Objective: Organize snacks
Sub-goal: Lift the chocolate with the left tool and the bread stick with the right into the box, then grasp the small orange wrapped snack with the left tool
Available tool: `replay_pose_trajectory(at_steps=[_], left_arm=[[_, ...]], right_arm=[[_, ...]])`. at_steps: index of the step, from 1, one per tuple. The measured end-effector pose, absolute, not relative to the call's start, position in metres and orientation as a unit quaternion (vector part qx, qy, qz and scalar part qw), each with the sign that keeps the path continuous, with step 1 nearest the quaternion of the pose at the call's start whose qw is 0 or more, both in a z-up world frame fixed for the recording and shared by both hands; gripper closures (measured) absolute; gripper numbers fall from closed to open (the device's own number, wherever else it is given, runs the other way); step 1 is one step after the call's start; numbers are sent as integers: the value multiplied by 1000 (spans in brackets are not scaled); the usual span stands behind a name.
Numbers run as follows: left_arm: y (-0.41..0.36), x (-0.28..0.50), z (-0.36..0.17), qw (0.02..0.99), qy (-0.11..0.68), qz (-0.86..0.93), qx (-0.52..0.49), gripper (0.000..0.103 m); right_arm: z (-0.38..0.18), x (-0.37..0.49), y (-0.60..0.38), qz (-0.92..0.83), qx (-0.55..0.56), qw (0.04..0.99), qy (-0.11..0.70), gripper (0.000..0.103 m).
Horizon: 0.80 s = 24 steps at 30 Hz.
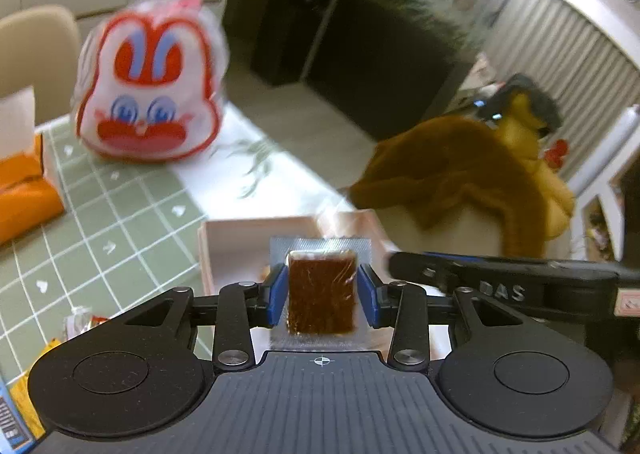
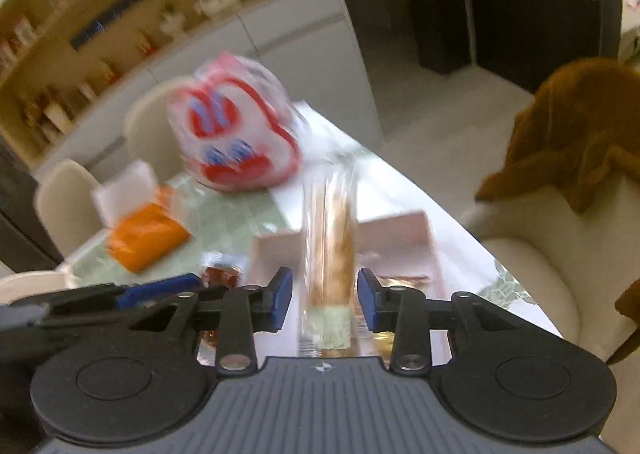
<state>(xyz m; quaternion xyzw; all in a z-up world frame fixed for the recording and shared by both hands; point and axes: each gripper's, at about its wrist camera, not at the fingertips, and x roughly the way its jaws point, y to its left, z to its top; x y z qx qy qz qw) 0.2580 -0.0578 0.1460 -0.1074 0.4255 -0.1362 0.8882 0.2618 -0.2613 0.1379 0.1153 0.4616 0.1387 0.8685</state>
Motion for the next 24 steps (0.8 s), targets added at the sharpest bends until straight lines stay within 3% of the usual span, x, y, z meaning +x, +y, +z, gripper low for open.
replay_pose_trajectory(at_steps=[7, 12, 15, 24], left_arm=[[-9, 278, 115, 877, 442, -104, -158, 61], [51, 280, 103, 894, 428, -5, -137, 61], [75, 279, 84, 891, 435, 22, -125, 61], [54, 256, 40, 874, 477, -49, -76, 61]], right_arm=[[91, 252, -275, 136, 87, 859, 486, 66], [86, 206, -272, 139, 77, 861, 483, 64], [87, 177, -268, 134, 96, 862, 480, 56], [50, 97, -211, 121, 95, 853, 499, 55]])
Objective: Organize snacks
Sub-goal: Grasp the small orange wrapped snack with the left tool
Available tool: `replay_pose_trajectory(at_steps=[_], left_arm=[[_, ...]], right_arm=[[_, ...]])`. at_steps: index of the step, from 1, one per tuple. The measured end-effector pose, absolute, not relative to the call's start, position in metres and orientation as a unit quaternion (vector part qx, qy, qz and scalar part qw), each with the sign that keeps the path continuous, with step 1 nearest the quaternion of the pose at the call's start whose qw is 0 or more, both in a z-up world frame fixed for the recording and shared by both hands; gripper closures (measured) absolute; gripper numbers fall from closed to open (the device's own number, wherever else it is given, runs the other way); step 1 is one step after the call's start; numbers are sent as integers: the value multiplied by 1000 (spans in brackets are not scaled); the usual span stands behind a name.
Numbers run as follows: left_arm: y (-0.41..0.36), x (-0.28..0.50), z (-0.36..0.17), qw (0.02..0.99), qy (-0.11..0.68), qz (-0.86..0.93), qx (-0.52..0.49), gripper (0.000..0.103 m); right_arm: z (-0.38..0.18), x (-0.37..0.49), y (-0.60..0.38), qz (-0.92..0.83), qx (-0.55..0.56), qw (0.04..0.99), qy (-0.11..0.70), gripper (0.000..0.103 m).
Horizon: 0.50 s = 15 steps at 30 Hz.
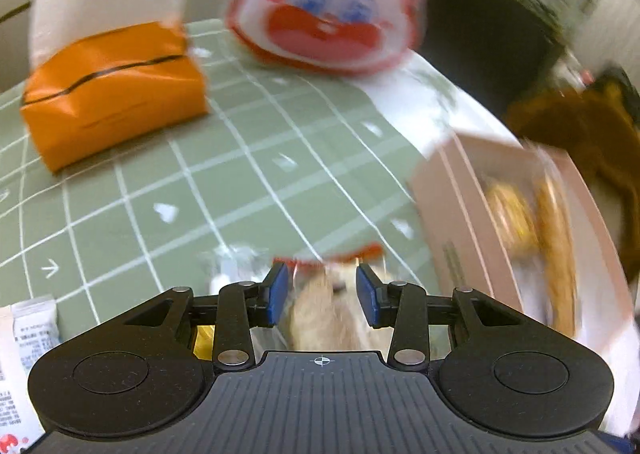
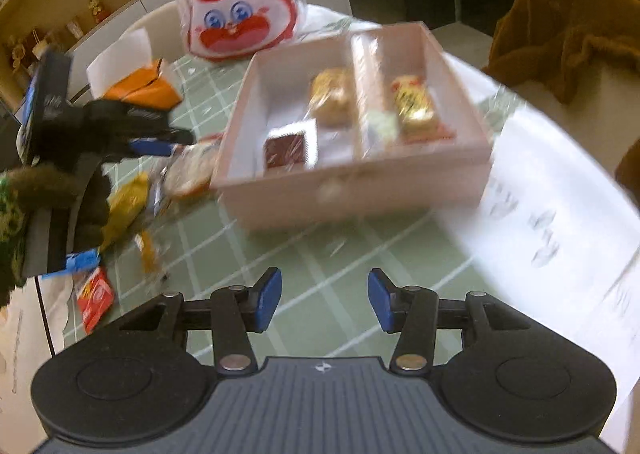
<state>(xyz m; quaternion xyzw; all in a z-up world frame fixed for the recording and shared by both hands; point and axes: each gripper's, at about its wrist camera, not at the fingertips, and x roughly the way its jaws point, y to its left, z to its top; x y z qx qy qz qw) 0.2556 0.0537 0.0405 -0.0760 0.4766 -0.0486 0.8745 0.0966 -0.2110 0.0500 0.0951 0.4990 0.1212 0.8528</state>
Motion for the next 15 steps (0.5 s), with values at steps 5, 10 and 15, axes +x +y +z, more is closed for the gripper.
replay_pose_trajectory(at_steps=[5, 10, 15], left_arm=[[33, 214, 39, 854, 504, -124, -33, 60], [61, 184, 57, 855, 507, -86, -65, 61], [81, 171, 52, 835, 533, -22, -134, 61]], right_arm=[[40, 65, -178, 142, 102, 856, 487, 52], [25, 63, -129, 173, 95, 849, 490, 48], [23, 69, -99, 141, 80, 861, 482, 47]])
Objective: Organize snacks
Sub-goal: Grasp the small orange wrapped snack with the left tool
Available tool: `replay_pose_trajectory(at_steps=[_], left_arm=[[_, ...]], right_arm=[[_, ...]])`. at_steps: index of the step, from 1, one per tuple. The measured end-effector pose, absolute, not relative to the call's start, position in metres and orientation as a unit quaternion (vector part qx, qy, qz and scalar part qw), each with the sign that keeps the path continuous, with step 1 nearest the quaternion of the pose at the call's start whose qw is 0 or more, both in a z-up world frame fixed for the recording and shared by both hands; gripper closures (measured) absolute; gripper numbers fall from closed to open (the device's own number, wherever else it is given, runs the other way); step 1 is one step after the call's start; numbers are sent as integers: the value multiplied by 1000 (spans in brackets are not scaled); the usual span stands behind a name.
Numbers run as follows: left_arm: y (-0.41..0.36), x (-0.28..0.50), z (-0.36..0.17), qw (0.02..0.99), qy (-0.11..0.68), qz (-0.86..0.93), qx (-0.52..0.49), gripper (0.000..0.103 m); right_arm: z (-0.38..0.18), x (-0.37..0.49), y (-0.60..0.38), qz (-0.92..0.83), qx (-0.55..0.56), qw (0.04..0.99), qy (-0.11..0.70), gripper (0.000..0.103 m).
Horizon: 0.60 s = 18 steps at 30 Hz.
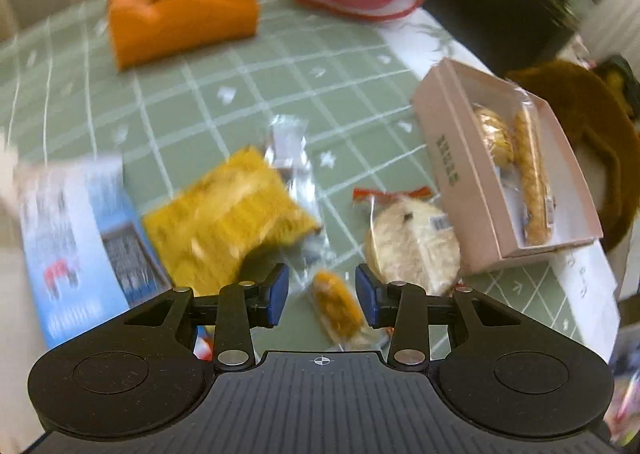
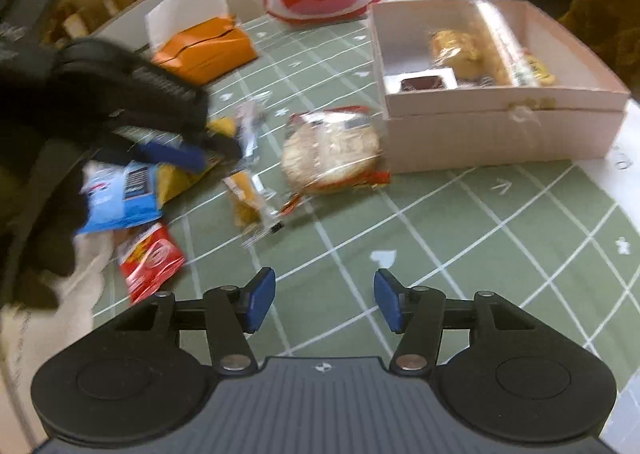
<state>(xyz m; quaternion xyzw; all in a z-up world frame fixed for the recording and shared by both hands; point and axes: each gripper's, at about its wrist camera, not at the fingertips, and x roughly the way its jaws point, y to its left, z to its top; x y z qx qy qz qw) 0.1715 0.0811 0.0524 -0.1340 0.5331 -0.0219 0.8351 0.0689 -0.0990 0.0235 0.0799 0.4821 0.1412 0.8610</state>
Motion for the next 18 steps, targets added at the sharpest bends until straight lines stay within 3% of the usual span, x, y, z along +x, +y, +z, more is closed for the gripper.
replay_pose_trajectory(at_steps=[6, 9, 12, 18], left_arm=[[48, 171, 34, 840, 537, -9, -78, 61], [38, 167, 32, 851, 524, -16, -18, 61], [40, 155, 32, 854, 519, -32, 4, 70], [52, 128, 32, 857, 513, -54, 10, 71]], right_arm=[[25, 76, -130, 105, 76, 873, 470, 45], [29, 93, -138, 114, 76, 879, 456, 38], [31, 115, -133, 136, 74, 880, 448, 37], [26, 162, -103, 189, 86, 863, 461, 29]])
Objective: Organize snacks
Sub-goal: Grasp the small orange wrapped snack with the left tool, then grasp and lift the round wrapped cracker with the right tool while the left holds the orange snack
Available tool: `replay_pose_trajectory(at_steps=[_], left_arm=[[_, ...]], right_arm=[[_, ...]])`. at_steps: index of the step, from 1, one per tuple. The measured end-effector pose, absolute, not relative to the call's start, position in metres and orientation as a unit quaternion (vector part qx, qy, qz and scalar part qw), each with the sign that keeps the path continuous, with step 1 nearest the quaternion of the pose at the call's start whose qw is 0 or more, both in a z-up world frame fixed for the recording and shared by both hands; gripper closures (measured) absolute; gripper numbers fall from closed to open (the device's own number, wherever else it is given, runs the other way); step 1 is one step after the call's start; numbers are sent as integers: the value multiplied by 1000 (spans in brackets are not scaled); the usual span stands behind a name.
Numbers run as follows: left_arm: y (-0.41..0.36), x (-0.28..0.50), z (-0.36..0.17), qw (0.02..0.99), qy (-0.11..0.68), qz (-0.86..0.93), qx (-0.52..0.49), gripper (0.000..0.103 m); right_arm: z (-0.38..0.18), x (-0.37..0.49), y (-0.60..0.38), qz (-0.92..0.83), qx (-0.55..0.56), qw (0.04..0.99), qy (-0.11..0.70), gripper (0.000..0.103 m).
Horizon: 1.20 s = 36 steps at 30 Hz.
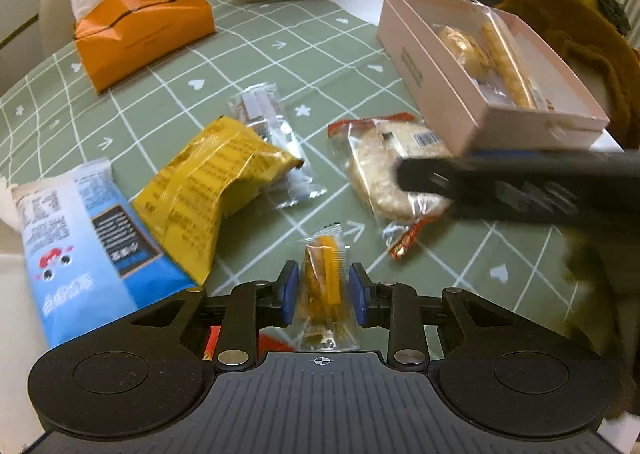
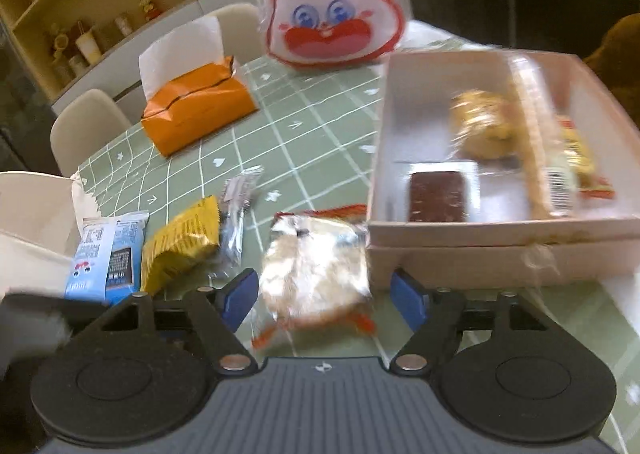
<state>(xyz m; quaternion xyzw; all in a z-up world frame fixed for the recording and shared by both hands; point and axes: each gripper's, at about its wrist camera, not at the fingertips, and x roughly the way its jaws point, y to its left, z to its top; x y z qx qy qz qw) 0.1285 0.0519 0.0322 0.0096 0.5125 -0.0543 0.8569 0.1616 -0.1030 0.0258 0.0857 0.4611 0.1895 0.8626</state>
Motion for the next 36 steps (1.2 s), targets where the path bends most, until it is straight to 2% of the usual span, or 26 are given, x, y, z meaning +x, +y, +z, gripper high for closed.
replay_pose_trajectory(at_steps=[2, 4, 10, 12, 17, 23, 36], left_arm=[[53, 126, 31, 859, 509, -53, 8, 72], [50, 123, 30, 863, 503, -54, 18, 72], [21, 110, 30, 858, 508, -68, 34, 73], [10, 102, 30, 855, 510, -80, 42, 78], [-14, 73, 30, 853, 508, -111, 45, 78], [-25, 41, 30, 849, 514, -117, 29, 78], [-73, 10, 28, 846, 512, -149, 17, 78]], right_arm=[[18, 173, -90, 185, 80, 857, 475, 29], [14, 173, -78, 182, 67, 860, 471, 24], [14, 156, -53, 164, -28, 867, 470, 26], [15, 144, -65, 170, -4, 865, 472, 26], [22, 93, -107, 155, 17, 870, 467, 27], [27, 64, -160, 155, 105, 858, 479, 27], [32, -12, -223, 43, 60, 880, 469, 27]])
